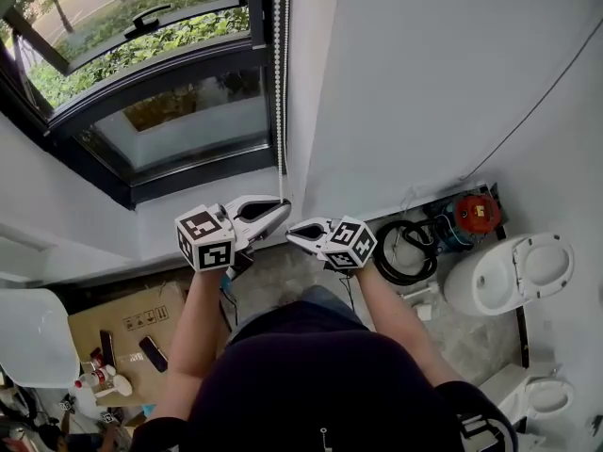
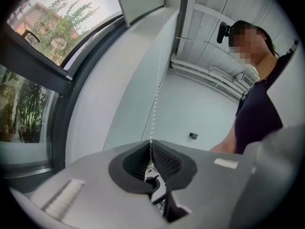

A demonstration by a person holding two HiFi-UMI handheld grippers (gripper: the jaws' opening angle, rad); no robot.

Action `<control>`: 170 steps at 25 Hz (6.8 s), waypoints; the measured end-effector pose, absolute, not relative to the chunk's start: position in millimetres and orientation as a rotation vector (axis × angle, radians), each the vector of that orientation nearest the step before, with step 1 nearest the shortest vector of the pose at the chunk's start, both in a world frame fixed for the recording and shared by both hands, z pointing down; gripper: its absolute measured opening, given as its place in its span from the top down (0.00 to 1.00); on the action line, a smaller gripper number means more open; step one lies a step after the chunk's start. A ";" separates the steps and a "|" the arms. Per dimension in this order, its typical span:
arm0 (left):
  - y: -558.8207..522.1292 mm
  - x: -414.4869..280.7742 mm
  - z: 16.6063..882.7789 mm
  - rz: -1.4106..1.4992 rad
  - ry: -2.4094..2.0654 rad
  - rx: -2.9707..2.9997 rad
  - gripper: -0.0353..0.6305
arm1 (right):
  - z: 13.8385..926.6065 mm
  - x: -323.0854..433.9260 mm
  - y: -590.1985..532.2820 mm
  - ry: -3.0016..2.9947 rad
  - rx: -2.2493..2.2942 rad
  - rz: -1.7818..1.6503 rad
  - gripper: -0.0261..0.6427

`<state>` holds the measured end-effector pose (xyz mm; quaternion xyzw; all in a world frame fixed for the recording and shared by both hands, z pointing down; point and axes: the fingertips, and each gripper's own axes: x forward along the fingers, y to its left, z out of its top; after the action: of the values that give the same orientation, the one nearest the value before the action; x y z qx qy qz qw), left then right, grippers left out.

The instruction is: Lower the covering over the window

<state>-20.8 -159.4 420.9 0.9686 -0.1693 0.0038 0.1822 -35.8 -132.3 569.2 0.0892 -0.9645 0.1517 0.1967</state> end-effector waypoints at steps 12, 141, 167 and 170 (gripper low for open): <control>-139.3 -12.7 475.2 0.101 -0.424 2.689 0.92 | 620.4 -21.5 -108.0 -2.578 0.205 0.485 0.94; -148.7 -19.0 356.7 -0.111 -0.450 2.973 0.91 | 506.9 -51.0 -109.1 -2.761 0.132 0.354 0.94; -130.0 -25.6 447.0 -0.043 -0.392 2.698 0.91 | 591.6 -39.3 -93.4 -2.540 0.078 0.436 0.94; -132.3 -26.1 448.9 -0.080 -0.371 2.696 0.91 | 592.9 -39.4 -96.1 -2.542 0.091 0.447 0.94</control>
<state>-26.1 -132.3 448.9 0.9685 -0.1334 -0.0288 0.2081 -39.4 -96.1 592.9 0.0338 -0.9461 0.1664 0.2757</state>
